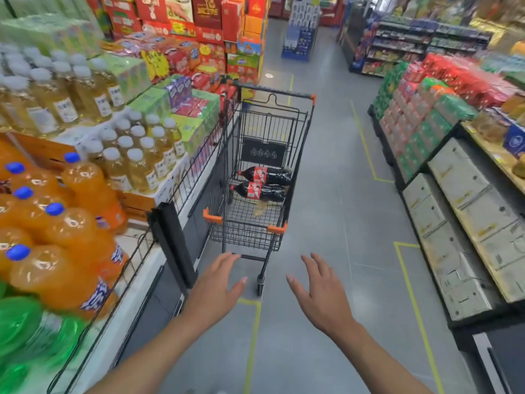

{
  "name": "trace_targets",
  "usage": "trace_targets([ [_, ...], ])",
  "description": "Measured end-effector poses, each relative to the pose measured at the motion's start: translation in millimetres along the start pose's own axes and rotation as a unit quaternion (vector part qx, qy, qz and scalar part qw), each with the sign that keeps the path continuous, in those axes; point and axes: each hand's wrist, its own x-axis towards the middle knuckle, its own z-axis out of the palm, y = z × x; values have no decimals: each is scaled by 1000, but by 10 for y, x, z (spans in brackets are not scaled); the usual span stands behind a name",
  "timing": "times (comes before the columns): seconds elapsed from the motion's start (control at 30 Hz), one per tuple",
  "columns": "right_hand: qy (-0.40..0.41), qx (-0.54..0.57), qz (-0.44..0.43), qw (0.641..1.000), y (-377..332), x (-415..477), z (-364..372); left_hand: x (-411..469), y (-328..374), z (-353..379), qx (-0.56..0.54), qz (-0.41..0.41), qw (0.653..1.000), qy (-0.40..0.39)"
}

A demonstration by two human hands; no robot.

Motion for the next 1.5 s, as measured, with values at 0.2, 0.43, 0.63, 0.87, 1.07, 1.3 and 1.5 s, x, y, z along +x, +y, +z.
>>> trace_targets([
  [0.2,-3,12,18,1000,186,859,-92,1053,152,118,-18,7,1000,-13],
  [0.43,-23,16,5,1000,598,2099,-171,2237,337,366,-26,-23,999,-25],
  [0.63,-66,17,-39,997,761,3203,-286,3052,508,361,-50,-84,995,-5],
  [0.87,-106,6,-90,990,617,4273,-238,3792,343,269,-91,-146,985,17],
  [1.07,-143,-27,-97,985,404,4986,-129,4478,72,93,-122,-171,978,9],
  [1.3,-175,-45,-98,979,363,5644,87,5096,-211,97,-143,-242,959,-27],
  [1.5,-229,-88,-129,961,373,6378,326,5674,-394,198,-175,-301,936,-49],
])
